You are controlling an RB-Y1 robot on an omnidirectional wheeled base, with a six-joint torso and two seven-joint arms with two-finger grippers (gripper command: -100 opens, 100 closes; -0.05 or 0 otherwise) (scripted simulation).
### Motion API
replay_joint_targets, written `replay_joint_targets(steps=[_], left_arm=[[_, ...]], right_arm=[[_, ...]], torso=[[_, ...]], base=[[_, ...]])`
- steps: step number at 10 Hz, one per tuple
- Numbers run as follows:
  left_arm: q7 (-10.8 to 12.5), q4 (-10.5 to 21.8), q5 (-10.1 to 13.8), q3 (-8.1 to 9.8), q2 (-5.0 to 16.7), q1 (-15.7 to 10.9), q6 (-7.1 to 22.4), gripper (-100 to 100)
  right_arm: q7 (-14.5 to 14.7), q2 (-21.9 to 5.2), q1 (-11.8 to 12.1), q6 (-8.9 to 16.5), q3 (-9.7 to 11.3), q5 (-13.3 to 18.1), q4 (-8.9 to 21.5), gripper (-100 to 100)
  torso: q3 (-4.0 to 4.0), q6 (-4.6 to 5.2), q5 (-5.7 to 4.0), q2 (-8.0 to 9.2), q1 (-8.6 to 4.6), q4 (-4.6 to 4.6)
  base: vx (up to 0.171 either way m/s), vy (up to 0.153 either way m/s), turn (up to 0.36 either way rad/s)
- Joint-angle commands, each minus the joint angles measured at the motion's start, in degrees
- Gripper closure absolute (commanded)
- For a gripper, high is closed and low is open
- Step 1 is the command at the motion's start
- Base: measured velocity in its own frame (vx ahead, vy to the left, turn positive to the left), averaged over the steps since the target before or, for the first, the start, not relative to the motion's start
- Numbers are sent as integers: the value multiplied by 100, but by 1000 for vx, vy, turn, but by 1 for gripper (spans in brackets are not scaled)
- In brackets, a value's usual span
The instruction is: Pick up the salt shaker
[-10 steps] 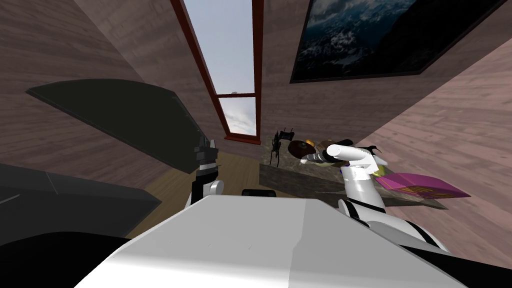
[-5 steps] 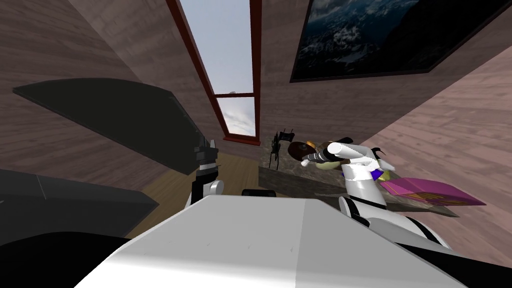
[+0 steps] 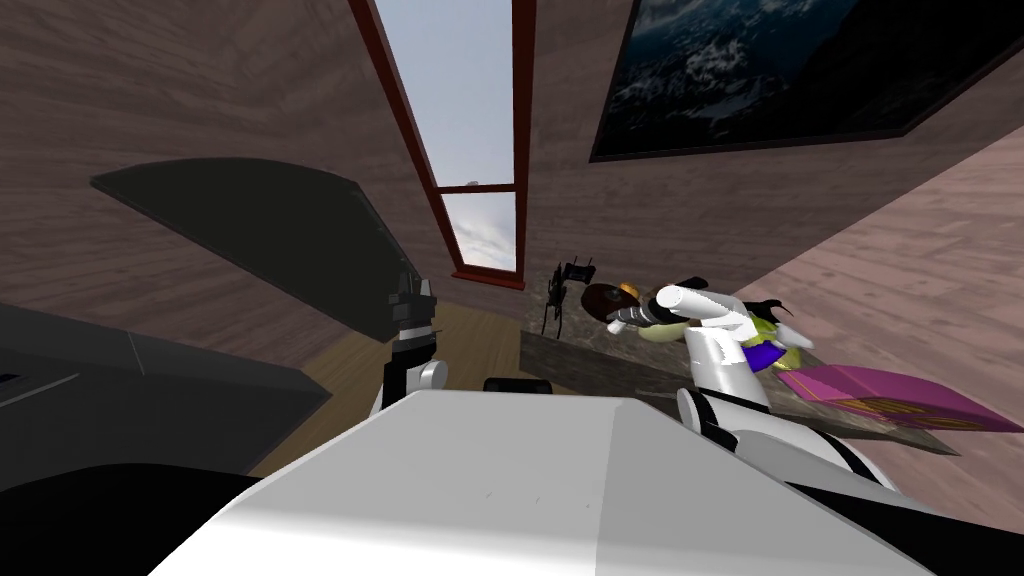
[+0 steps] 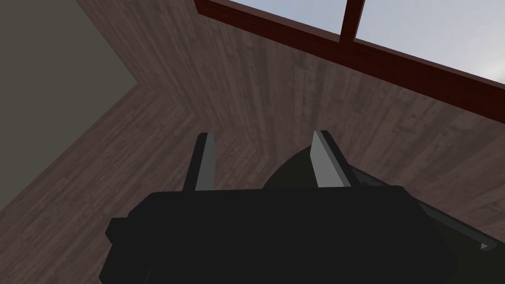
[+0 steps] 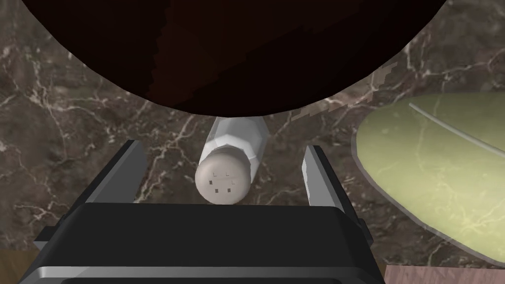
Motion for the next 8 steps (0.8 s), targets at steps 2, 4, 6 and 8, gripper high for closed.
replay_joint_targets(steps=[2,4,6,8], left_arm=[[0,0,0,0,0,0,0,0],[0,0,0,0,0,1,0,0],[0,0,0,0,0,1,0,0],[0,0,0,1,0,1,0,0]], right_arm=[[146,-6,-74,-251,-83,87,402,-100],[131,-8,-53,-212,-68,62,332,100],[129,-12,-52,-211,-69,65,330,100],[129,-10,-53,-211,-68,62,330,100]], torso=[[0,2,-1,0,-2,0],[-1,3,0,-3,-4,0],[-6,0,-4,-11,-7,-2],[-7,2,-3,-12,-8,-3]], base=[[-37,16,80],[-10,4,10],[0,0,0],[0,0,0]])
